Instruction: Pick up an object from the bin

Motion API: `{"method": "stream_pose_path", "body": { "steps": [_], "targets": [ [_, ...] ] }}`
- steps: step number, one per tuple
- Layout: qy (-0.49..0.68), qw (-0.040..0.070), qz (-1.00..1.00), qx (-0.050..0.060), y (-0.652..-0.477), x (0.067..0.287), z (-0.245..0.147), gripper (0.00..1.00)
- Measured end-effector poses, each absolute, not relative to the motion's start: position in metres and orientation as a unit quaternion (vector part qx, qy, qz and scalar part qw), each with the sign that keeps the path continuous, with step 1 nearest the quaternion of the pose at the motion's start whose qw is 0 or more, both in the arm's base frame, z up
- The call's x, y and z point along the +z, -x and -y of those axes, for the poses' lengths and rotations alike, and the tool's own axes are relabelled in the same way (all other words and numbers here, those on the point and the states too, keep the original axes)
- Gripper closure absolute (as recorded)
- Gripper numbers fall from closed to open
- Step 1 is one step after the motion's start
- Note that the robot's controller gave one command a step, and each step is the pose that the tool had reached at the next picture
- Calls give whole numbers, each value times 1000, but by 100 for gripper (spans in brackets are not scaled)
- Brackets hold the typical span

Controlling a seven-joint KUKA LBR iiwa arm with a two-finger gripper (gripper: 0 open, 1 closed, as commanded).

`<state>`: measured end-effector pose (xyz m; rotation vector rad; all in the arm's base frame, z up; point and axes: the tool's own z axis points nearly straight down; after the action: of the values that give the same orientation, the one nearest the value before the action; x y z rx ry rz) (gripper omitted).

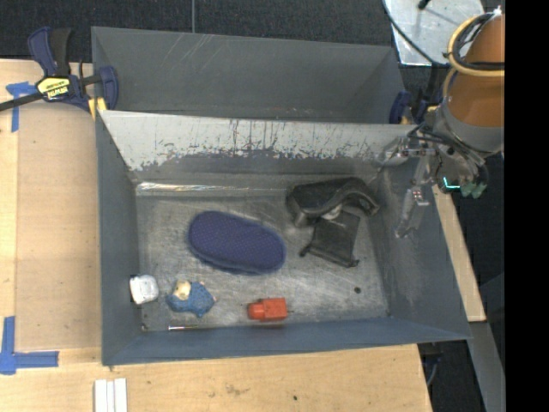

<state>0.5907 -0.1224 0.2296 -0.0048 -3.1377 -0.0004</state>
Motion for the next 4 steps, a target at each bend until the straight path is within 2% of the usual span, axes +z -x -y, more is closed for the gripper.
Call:
{"method": "stream_pose_path", "body": {
  "steps": [1,2,3,4],
  "targets": [
    [25,-5,1000,1,-613,107,112,0],
    [75,-7,997,2,-621,88,96,0],
    [203,-2,979,10,-627,86,68,0],
    [199,-10,980,6,-630,85,64,100]
  ]
}}
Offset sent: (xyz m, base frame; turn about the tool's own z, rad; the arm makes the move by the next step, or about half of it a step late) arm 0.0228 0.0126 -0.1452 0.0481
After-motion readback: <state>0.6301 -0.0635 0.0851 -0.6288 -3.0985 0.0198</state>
